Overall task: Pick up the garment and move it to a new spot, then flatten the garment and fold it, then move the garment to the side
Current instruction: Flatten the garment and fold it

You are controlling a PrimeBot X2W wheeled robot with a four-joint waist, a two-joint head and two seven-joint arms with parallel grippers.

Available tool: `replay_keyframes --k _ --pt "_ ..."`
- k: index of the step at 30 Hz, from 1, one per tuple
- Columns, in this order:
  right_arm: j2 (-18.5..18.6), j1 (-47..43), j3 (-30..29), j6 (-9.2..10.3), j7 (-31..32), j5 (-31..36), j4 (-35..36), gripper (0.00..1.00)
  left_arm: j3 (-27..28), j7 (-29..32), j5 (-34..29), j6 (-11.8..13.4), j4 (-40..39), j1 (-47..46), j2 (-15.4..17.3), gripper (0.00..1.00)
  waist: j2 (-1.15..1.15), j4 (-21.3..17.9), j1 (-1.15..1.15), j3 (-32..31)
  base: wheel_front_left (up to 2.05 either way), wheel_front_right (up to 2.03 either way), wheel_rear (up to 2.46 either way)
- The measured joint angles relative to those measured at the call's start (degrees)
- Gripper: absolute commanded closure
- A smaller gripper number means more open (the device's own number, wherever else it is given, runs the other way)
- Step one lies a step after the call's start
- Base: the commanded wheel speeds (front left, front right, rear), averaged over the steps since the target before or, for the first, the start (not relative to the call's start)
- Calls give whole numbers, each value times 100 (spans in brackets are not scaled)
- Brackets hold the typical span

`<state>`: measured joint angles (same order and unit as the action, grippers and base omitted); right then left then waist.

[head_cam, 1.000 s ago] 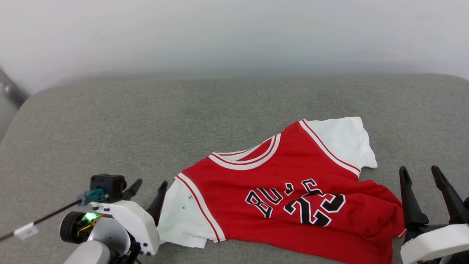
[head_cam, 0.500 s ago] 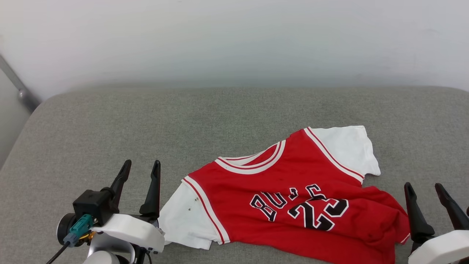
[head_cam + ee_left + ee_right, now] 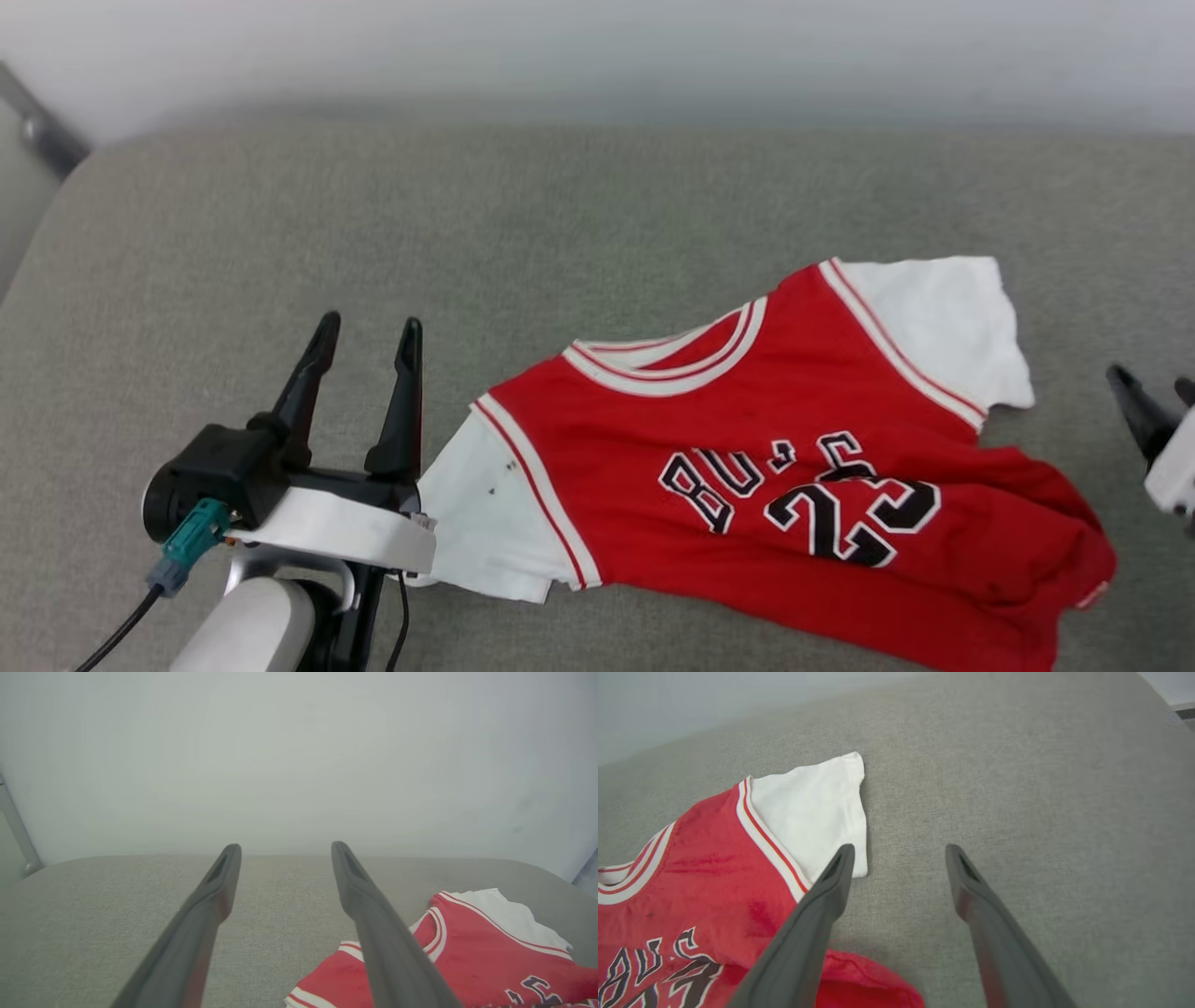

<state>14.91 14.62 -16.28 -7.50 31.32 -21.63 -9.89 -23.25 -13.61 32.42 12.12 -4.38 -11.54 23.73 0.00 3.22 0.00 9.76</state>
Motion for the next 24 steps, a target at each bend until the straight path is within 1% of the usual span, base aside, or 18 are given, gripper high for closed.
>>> replay_keyframes --k 4,7,8,15,19,24 --pt "277 958 76 0 947 -130 -513 0 4 -60 -93 -63 -71 -246 -99 0 0 153 0 406 0 0 0" --pt "366 1616 122 -1 1573 -152 -743 0 22 -80 -146 -112 -66 -420 -162 0 0 287 0 707 0 0 0" --pt "508 2247 127 0 1982 -44 -884 0 18 -111 -169 -197 -32 -622 -275 0 0 430 0 1006 0 0 0" --pt "549 3069 113 -1 2937 417 -1200 0 -16 -127 -252 -400 90 -979 -519 0 0 795 0 1612 0 0 0" --pt "525 3217 1 0 3216 721 -1268 0 25 -130 -308 -464 145 -1048 -615 0 0 949 1 1883 0 0 0" --pt "428 3295 -236 0 3371 772 -1296 0 114 -131 -408 -559 237 -1083 -727 0 0 1052 0 2091 0 0 0"
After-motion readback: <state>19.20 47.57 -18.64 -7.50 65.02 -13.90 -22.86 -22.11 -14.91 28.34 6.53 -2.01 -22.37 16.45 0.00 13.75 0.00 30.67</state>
